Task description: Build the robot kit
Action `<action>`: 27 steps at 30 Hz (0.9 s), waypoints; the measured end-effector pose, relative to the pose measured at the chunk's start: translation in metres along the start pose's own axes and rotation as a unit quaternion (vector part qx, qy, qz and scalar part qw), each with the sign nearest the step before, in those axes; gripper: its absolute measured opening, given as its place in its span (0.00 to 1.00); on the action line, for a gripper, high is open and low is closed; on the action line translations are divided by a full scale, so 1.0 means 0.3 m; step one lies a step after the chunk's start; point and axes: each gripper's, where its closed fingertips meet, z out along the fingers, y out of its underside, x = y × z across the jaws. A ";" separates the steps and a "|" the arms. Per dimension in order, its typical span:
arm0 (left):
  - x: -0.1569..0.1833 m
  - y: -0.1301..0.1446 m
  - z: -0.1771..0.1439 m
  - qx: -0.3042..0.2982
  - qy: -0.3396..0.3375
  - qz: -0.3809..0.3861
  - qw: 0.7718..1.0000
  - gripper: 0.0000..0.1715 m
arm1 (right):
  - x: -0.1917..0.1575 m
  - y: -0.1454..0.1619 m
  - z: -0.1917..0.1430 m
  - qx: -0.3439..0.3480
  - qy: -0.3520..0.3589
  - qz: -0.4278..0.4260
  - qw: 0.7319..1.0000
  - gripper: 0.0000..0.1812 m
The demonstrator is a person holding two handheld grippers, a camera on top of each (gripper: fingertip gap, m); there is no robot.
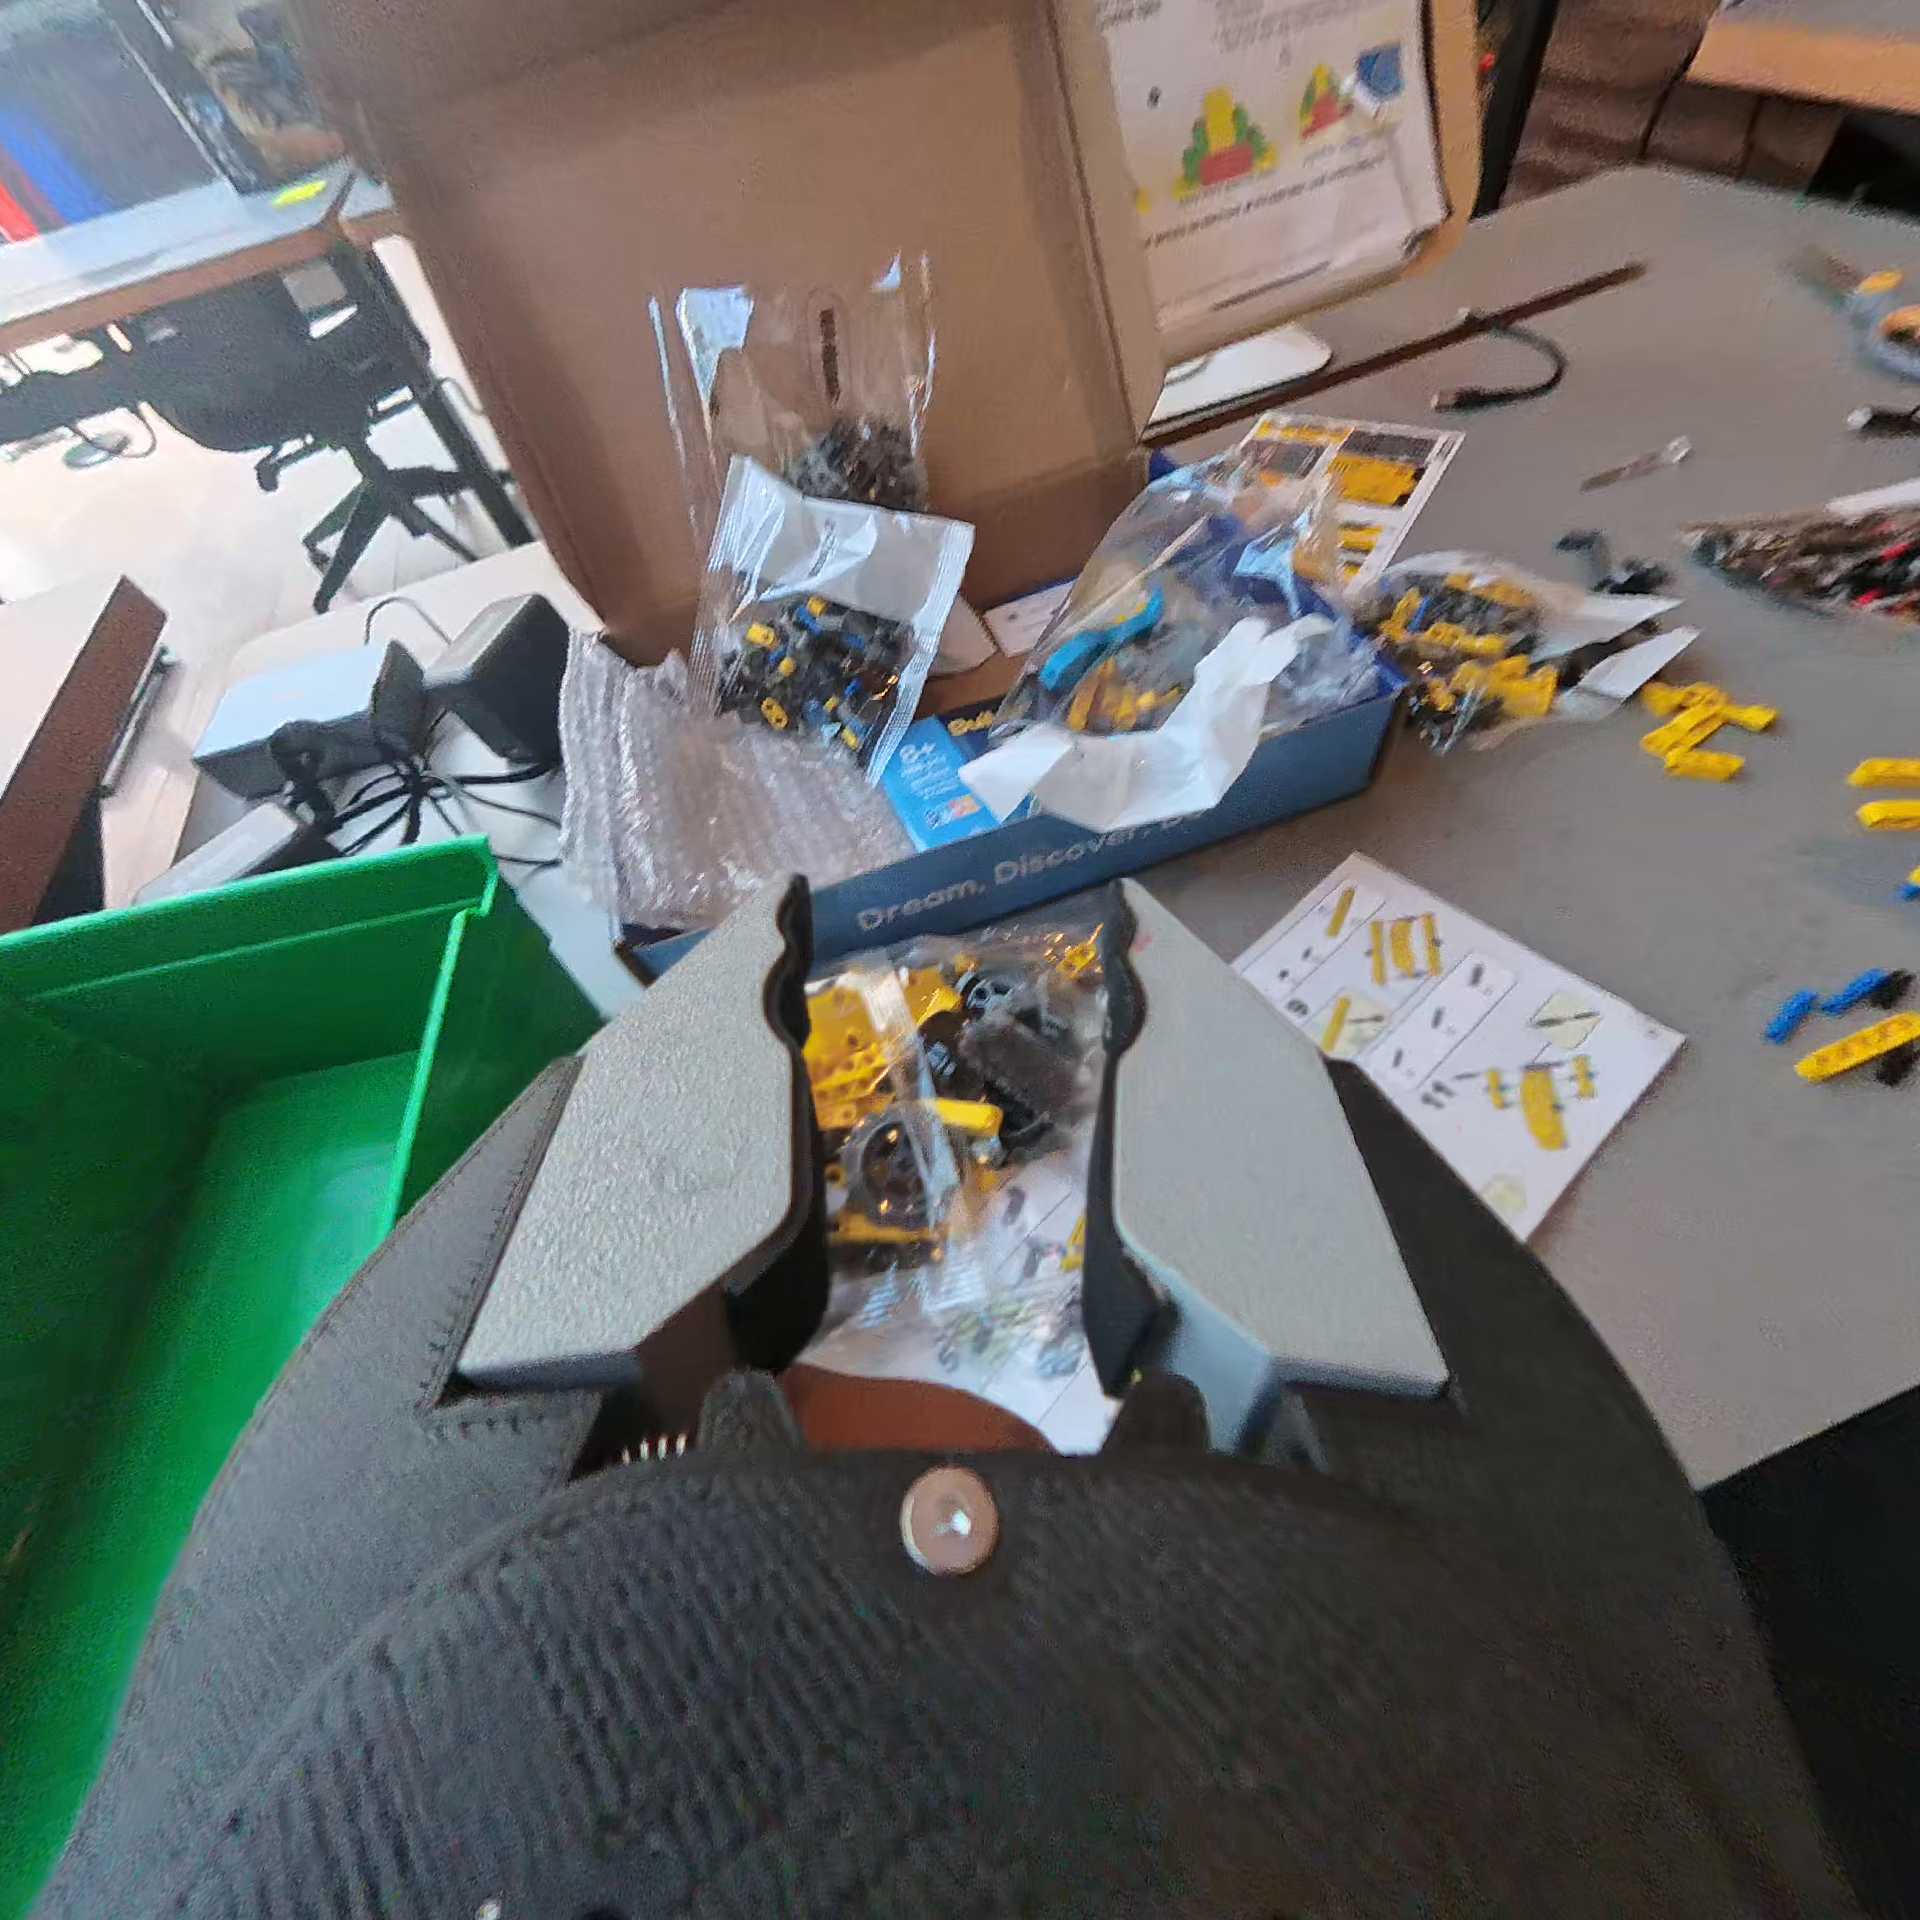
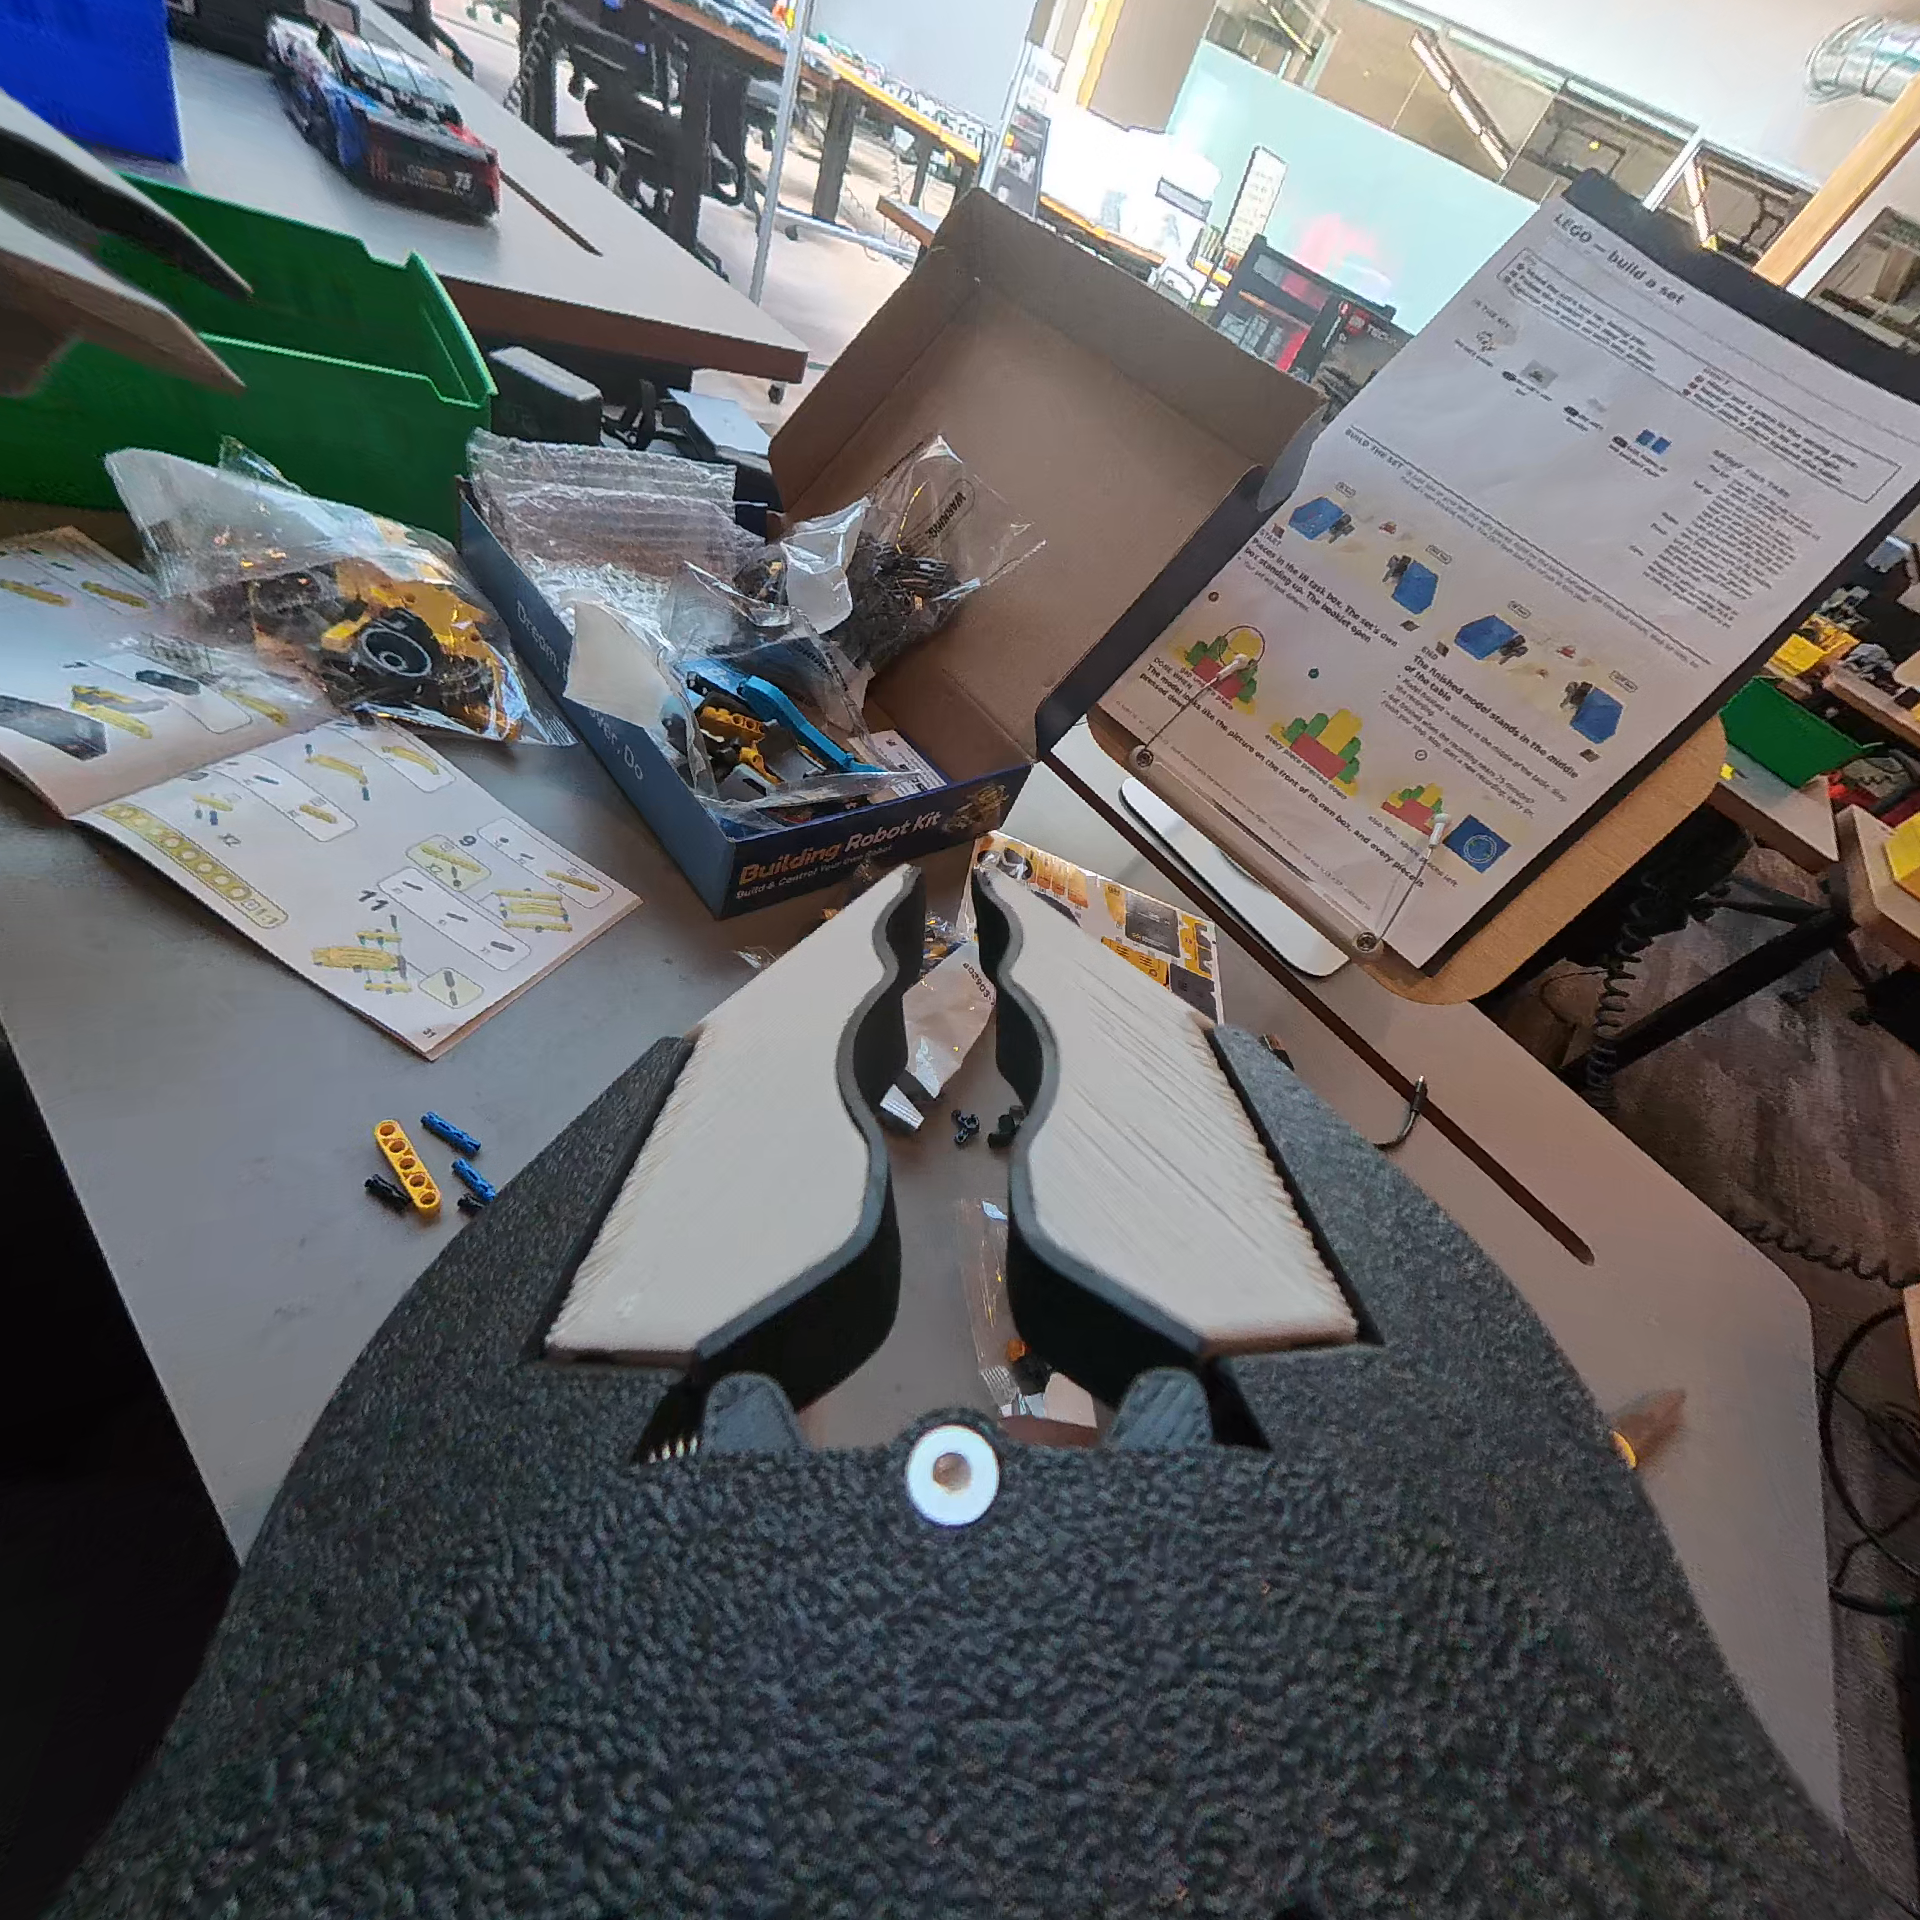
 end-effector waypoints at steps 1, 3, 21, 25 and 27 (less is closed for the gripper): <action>-0.022 0.020 -0.006 -0.013 -0.011 0.005 1.000 0.30 | 0.001 -0.002 0.000 0.001 0.000 0.001 1.000 0.04; -0.054 0.048 -0.016 -0.031 -0.025 0.011 0.999 0.29 | -0.001 -0.001 0.001 0.001 -0.001 0.002 1.000 0.04; -0.084 0.411 0.033 -0.285 -0.043 0.137 0.948 0.45 | -0.006 0.012 0.012 -0.012 0.002 -0.009 1.000 0.04; -0.069 0.377 0.048 -0.263 -0.042 0.135 0.954 0.43 | 0.112 0.042 -0.038 -0.035 0.063 0.024 0.997 0.03; -0.083 0.348 0.053 -0.246 -0.061 0.135 0.958 0.42 | 0.177 0.056 -0.075 -0.031 0.078 0.080 0.993 0.03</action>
